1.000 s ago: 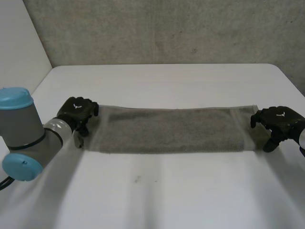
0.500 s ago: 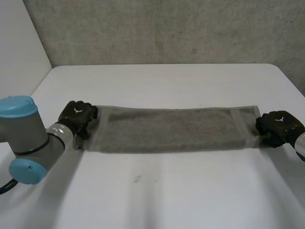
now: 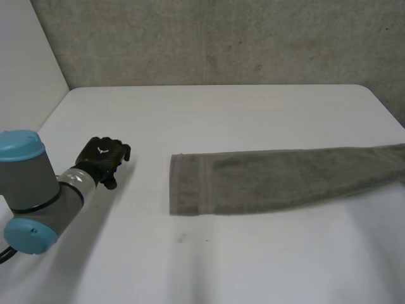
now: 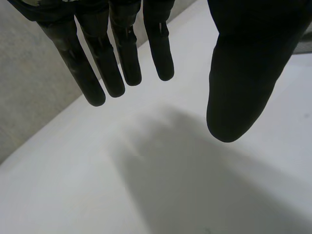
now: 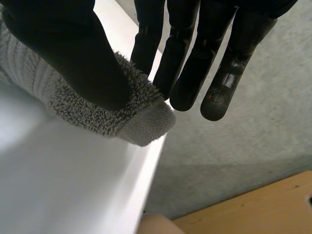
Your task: Fold the towel.
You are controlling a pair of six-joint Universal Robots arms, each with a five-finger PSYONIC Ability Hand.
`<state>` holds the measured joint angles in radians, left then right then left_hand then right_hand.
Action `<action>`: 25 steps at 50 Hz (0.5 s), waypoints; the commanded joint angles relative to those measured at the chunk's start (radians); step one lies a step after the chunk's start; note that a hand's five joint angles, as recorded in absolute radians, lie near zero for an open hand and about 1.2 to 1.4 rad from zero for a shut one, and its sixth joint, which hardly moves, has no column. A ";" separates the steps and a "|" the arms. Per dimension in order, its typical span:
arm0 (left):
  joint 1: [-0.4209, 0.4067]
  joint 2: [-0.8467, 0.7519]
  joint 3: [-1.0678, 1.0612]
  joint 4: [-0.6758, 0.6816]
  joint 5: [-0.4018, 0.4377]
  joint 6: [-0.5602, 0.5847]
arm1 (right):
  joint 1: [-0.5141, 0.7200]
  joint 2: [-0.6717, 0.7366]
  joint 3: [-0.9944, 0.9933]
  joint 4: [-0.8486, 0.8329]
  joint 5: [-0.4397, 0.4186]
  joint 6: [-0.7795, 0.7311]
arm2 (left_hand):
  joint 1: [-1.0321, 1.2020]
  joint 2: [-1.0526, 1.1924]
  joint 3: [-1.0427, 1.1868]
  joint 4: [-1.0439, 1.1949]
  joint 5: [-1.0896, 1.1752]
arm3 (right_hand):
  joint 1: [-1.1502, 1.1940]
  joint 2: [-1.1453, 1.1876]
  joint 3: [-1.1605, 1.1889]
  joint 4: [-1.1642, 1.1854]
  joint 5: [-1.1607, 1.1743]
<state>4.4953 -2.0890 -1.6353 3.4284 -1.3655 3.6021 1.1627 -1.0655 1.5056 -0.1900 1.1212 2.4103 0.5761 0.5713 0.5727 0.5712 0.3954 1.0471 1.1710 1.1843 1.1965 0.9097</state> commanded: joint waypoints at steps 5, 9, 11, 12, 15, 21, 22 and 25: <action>-0.016 0.182 -0.043 -0.005 -0.001 -0.014 | 0.230 -0.065 -0.125 0.027 -0.003 -0.019 | 0.022 0.027 0.025 0.027 0.028 | 0.349 0.225 0.212 0.200 0.312; -0.024 0.230 -0.043 -0.006 -0.001 -0.017 | 0.450 -0.071 -0.148 0.017 -0.015 0.013 | 0.007 0.012 0.011 0.012 0.014 | 0.349 0.225 0.212 0.200 0.312; -0.025 0.239 -0.043 -0.006 -0.001 -0.017 | 0.535 -0.067 -0.150 0.009 -0.018 0.013 | 0.007 0.012 0.011 0.012 0.013 | 0.349 0.225 0.212 0.200 0.312; -0.027 0.247 -0.043 -0.006 -0.001 -0.017 | 0.627 -0.050 -0.150 -0.008 -0.018 0.009 | 0.007 0.012 0.011 0.012 0.013 | 0.349 0.225 0.212 0.200 0.312; -0.034 0.250 -0.043 -0.006 -0.001 -0.019 | 0.795 -0.004 -0.145 -0.054 -0.018 0.010 | 0.007 0.012 0.011 0.012 0.013 | 0.349 0.225 0.212 0.200 0.312; -0.058 0.250 -0.043 -0.005 -0.001 -0.019 | 1.012 0.116 -0.130 -0.100 -0.023 0.012 | 0.007 0.012 0.011 0.012 0.013 | 0.349 0.225 0.212 0.200 0.312; -0.065 0.250 -0.043 -0.005 -0.001 -0.019 | 1.012 0.116 -0.130 -0.100 -0.023 0.012 | 0.007 0.012 0.011 0.012 0.013 | 0.349 0.225 0.212 0.200 0.312; -0.080 0.245 -0.043 -0.002 -0.001 -0.019 | 1.074 0.180 -0.128 -0.094 -0.021 0.012 | 0.007 0.012 0.011 0.012 0.013 | 0.349 0.225 0.212 0.200 0.312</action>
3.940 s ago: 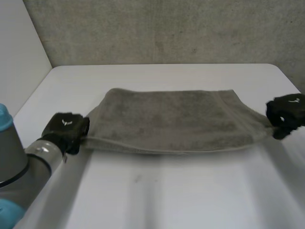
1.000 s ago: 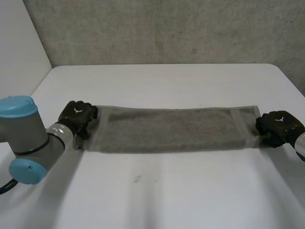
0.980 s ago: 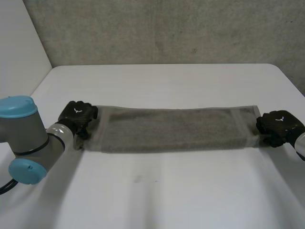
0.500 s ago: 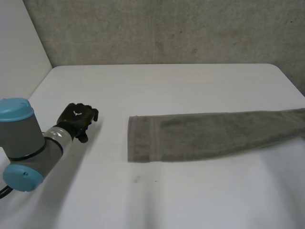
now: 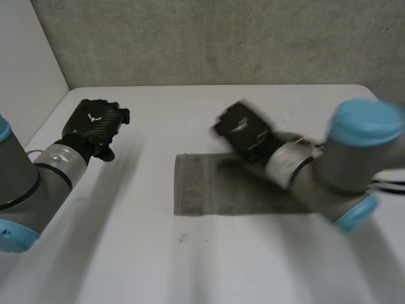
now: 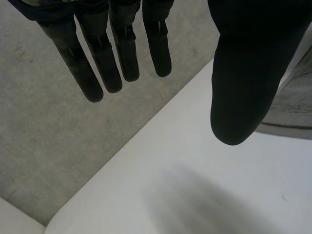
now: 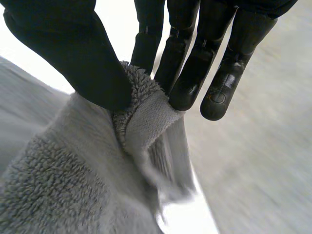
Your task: Fold the towel.
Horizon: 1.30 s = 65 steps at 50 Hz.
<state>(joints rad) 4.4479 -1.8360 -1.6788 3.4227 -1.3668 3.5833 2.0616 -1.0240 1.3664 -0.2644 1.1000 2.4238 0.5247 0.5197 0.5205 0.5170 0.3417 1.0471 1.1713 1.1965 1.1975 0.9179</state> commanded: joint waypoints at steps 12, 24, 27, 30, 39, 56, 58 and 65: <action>-0.165 -0.092 0.103 0.055 -0.027 -0.040 | 0.151 0.043 0.042 0.001 0.072 0.098 | 0.062 0.067 0.066 0.069 0.070 | -0.873 -0.997 -1.022 -1.023 -0.918; -0.289 -0.238 0.241 0.101 -0.114 -0.291 | -0.121 -0.177 0.235 0.022 0.066 0.463 | 0.065 0.070 0.069 0.072 0.073 | -0.873 -0.997 -1.022 -1.023 -0.918; -0.329 -0.299 0.246 0.101 -0.118 -0.297 | -0.204 -0.182 0.301 0.053 0.061 0.451 | 0.065 0.070 0.069 0.072 0.073 | -0.873 -0.997 -1.022 -1.023 -0.918; -0.349 -0.355 0.246 0.101 -0.141 -0.291 | -0.268 -0.182 0.362 0.070 0.060 0.408 | 0.062 0.067 0.066 0.069 0.070 | -0.873 -0.997 -1.022 -1.023 -0.918; -0.355 -0.427 0.226 0.099 -0.248 -0.163 | -0.386 -0.113 0.448 0.062 0.051 0.213 | 0.038 0.043 0.043 0.046 0.047 | -0.341 -0.465 -0.490 -0.492 -0.386; -0.391 -0.172 0.131 0.098 -0.287 -0.152 | -0.175 -0.148 0.196 0.017 0.058 0.265 | -0.014 -0.009 -0.010 -0.007 -0.006 | 0.349 0.225 0.200 0.199 0.304; -0.384 -0.146 0.123 0.098 -0.308 -0.152 | -0.131 -0.137 0.165 0.016 0.058 0.280 | -0.038 -0.033 -0.034 -0.030 -0.029 | 0.349 0.225 0.200 0.199 0.304; -0.335 -0.052 0.086 0.096 -0.414 -0.150 | 0.069 -0.033 0.083 0.019 0.040 0.281 | -0.135 -0.130 -0.131 -0.127 -0.127 | 0.349 0.225 0.200 0.199 0.304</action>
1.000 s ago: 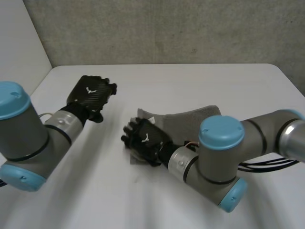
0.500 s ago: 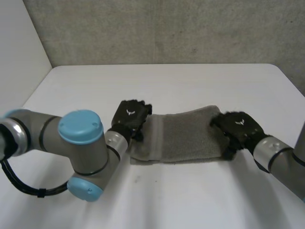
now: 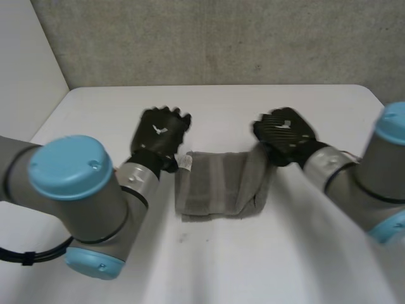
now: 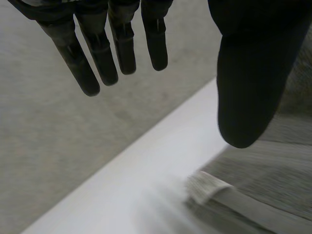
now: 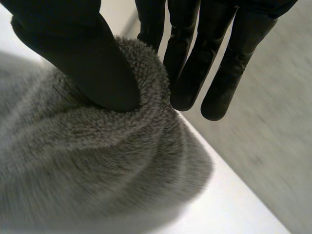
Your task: Fold the towel.
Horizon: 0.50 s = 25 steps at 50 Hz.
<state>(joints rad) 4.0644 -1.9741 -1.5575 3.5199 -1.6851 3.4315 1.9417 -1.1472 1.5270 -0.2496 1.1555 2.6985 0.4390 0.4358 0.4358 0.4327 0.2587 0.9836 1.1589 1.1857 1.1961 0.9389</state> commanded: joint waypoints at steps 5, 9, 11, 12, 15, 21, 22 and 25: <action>0.110 0.124 -0.056 0.002 -0.104 0.002 | 0.305 0.230 -0.113 0.029 -0.019 -0.020 | -0.228 -0.225 -0.225 -0.222 -0.222 | 0.413 0.237 0.211 0.200 0.283; 0.116 0.123 -0.043 0.005 -0.096 0.002 | 0.309 0.256 -0.119 0.042 -0.020 -0.054 | -0.240 -0.237 -0.237 -0.234 -0.234 | 0.340 0.165 0.138 0.128 0.211; 0.117 0.118 -0.032 0.010 -0.088 0.006 | 0.306 0.248 -0.122 0.046 -0.019 -0.074 | -0.240 -0.237 -0.237 -0.234 -0.234 | -0.015 -0.190 -0.217 -0.227 -0.145; 0.120 0.106 -0.010 0.011 -0.087 0.002 | 0.297 0.232 -0.123 0.041 -0.004 -0.071 | -0.240 -0.237 -0.237 -0.234 -0.234 | -0.274 -0.449 -0.476 -0.486 -0.403; 0.114 0.052 0.046 0.007 -0.088 0.002 | 0.283 0.155 -0.126 0.038 0.009 -0.022 | -0.252 -0.249 -0.249 -0.246 -0.246 | -0.809 -0.984 -1.011 -1.022 -0.939; 0.065 -0.035 0.122 0.008 -0.041 -0.037 | 0.097 0.028 -0.055 0.046 0.064 0.255 | -0.258 -0.255 -0.255 -0.252 -0.252 | -0.809 -0.984 -1.011 -1.022 -0.939; 0.065 -0.035 0.122 0.008 -0.041 -0.037 | 0.097 0.027 -0.054 0.046 0.064 0.256 | -0.258 -0.255 -0.255 -0.252 -0.252 | -0.809 -0.984 -1.011 -1.022 -0.939; 0.033 -0.072 0.132 0.008 0.016 -0.121 | 0.031 -0.025 -0.007 0.044 0.056 0.380 | -0.252 -0.249 -0.249 -0.246 -0.246 | -0.809 -0.984 -1.011 -1.022 -0.939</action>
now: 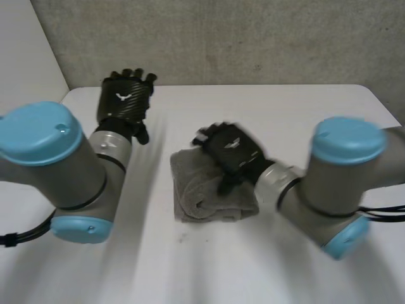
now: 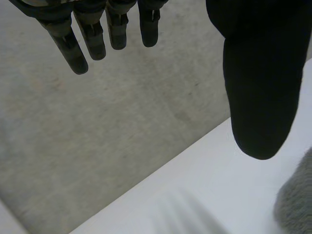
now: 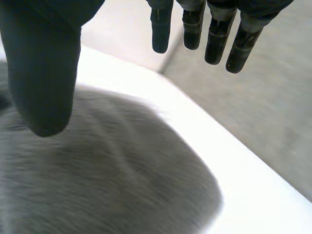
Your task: Fold the towel.
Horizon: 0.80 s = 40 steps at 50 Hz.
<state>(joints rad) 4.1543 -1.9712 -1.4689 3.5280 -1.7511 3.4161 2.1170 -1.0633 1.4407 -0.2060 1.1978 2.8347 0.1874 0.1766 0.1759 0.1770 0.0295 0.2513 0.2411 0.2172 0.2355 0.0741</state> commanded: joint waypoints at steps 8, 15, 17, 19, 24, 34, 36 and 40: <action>-0.108 -0.153 0.041 -0.027 0.156 -0.229 | -0.250 -0.107 0.095 0.020 -0.049 0.411 | 0.017 0.028 0.029 0.028 0.001 | -0.077 -0.067 -0.043 -0.061 -0.074; -0.112 -0.190 0.019 -0.130 0.111 -0.229 | -0.232 0.049 -0.005 0.106 -0.124 0.404 | 0.017 0.028 0.029 0.028 0.001 | -0.077 -0.067 -0.043 -0.061 -0.074; -0.108 -0.195 0.012 -0.141 0.099 -0.227 | -0.220 0.086 -0.031 0.128 -0.124 0.390 | 0.014 0.025 0.026 0.025 -0.002 | -0.077 -0.067 -0.043 -0.061 -0.074; -0.101 -0.202 0.006 -0.146 0.093 -0.225 | -0.204 0.121 -0.057 0.146 -0.122 0.367 | 0.009 0.019 0.020 0.019 -0.008 | -0.077 -0.067 -0.043 -0.061 -0.074; -0.085 -0.230 -0.004 -0.150 0.093 -0.213 | -0.128 0.226 -0.138 0.180 -0.023 0.160 | 0.003 0.013 0.014 0.013 -0.014 | -0.077 -0.067 -0.043 -0.061 -0.074; -0.083 -0.172 0.001 -0.149 0.088 -0.149 | -0.092 0.142 -0.137 0.171 0.132 0.009 | -0.003 0.008 0.008 0.007 -0.020 | -0.077 -0.067 -0.043 -0.061 -0.074; -0.083 -0.135 0.001 -0.149 0.088 -0.147 | -0.098 0.079 -0.131 0.157 0.134 0.025 | -0.003 0.008 0.008 0.007 -0.020 | -0.077 -0.067 -0.043 -0.061 -0.074; -0.080 0.003 0.016 -0.155 0.090 -0.146 | -0.112 -0.091 -0.121 0.125 0.141 0.103 | -0.006 0.005 0.005 0.004 -0.023 | -0.077 -0.067 -0.043 -0.061 -0.074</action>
<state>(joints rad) 4.0719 -2.1419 -1.4700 3.3800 -1.6625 3.2635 2.0238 -0.9222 1.2985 -0.0379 1.3425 2.8433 0.1841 0.1746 0.1758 0.1754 0.0277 0.2506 0.2411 0.2172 0.2355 0.0539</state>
